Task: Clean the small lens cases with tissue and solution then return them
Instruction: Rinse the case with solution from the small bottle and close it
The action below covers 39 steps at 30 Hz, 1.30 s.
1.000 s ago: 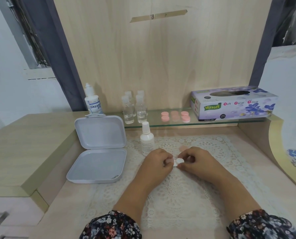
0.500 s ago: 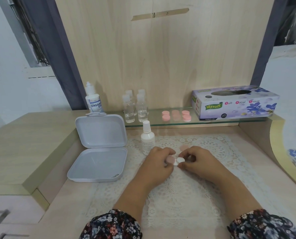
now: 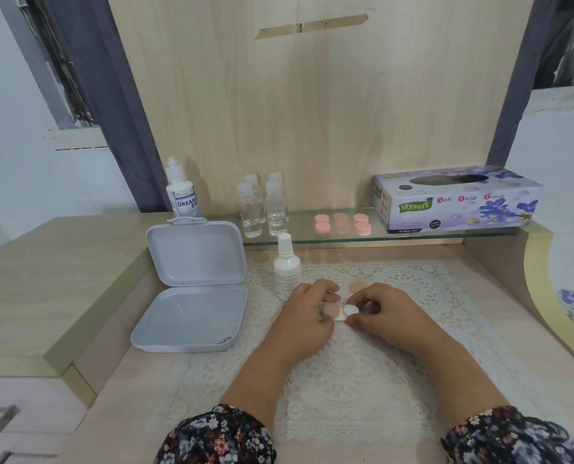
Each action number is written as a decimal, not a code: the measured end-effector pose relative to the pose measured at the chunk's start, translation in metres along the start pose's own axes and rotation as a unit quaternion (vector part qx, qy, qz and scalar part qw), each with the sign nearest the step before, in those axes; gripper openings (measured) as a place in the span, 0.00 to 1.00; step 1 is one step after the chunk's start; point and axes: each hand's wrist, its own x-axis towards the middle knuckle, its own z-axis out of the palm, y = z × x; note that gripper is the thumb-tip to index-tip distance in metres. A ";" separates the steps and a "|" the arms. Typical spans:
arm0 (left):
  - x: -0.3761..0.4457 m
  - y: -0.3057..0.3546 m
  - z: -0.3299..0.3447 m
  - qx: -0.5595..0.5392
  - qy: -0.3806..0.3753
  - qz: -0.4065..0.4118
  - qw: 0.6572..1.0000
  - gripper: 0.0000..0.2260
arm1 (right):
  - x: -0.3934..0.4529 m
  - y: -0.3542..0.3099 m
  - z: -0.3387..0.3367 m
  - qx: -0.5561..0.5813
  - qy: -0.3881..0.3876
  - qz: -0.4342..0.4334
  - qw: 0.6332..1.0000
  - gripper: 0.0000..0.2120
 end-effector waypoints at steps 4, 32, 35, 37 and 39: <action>0.001 0.000 0.001 -0.001 0.013 -0.011 1.000 0.20 | 0.000 -0.001 0.000 -0.005 0.001 -0.004 1.000 0.03; -0.001 0.002 0.000 -0.009 0.002 -0.015 1.000 0.23 | 0.000 -0.001 0.000 -0.001 0.002 -0.001 1.000 0.04; 0.002 0.001 0.001 -0.007 0.013 -0.022 1.000 0.23 | -0.001 -0.001 0.000 0.001 0.001 -0.003 1.000 0.04; 0.002 0.001 0.001 -0.008 0.009 -0.017 1.000 0.21 | -0.001 -0.001 -0.001 0.003 0.000 -0.005 1.000 0.04; 0.002 0.002 0.001 -0.011 0.007 -0.016 1.000 0.20 | -0.001 -0.001 -0.001 0.000 0.000 -0.008 1.000 0.04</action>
